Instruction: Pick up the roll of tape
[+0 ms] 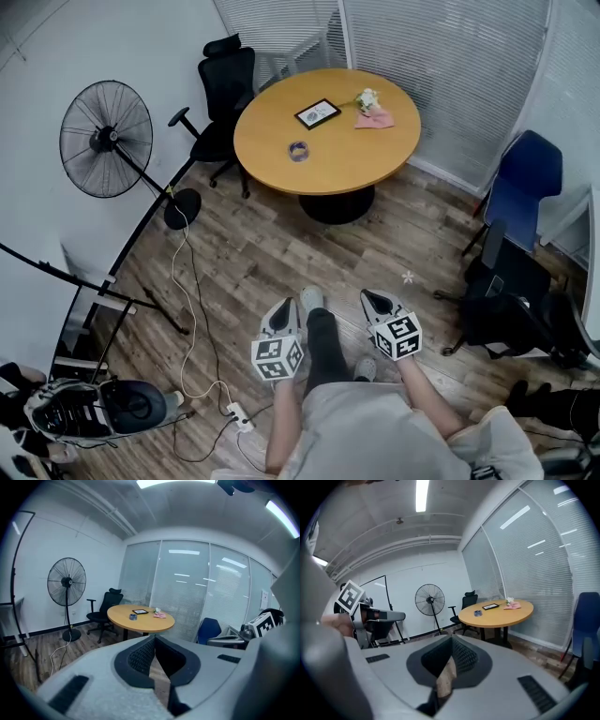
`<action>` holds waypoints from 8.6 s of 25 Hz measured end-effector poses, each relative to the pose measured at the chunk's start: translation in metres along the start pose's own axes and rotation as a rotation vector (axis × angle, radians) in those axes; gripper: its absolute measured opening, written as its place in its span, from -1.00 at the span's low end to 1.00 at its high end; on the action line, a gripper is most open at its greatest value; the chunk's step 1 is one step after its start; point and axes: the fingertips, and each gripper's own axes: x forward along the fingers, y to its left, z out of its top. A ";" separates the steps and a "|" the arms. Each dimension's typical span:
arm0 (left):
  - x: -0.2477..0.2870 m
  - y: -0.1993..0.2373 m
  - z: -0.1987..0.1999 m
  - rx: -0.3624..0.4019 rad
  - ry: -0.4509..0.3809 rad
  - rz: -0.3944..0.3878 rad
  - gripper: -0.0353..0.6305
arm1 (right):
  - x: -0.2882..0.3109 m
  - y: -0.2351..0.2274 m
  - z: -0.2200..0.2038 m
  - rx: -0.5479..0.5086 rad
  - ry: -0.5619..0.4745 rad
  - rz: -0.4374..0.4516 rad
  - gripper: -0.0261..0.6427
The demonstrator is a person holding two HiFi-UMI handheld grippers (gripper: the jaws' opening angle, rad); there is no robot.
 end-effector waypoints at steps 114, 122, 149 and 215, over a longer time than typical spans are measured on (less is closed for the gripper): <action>0.593 0.265 0.243 -0.038 0.053 -0.137 -0.31 | 0.640 -0.281 0.221 -0.029 0.221 0.156 -0.36; 0.603 0.266 0.247 -0.053 0.048 -0.150 -0.32 | 0.662 -0.287 0.201 -0.035 0.296 0.157 -0.36; 0.625 0.285 0.235 -0.093 0.111 -0.124 -0.45 | 0.676 -0.321 0.112 0.003 0.550 0.113 -0.36; 0.604 0.303 0.235 -0.109 0.093 -0.057 -0.48 | 0.686 -0.297 0.183 -0.016 0.406 0.121 -0.79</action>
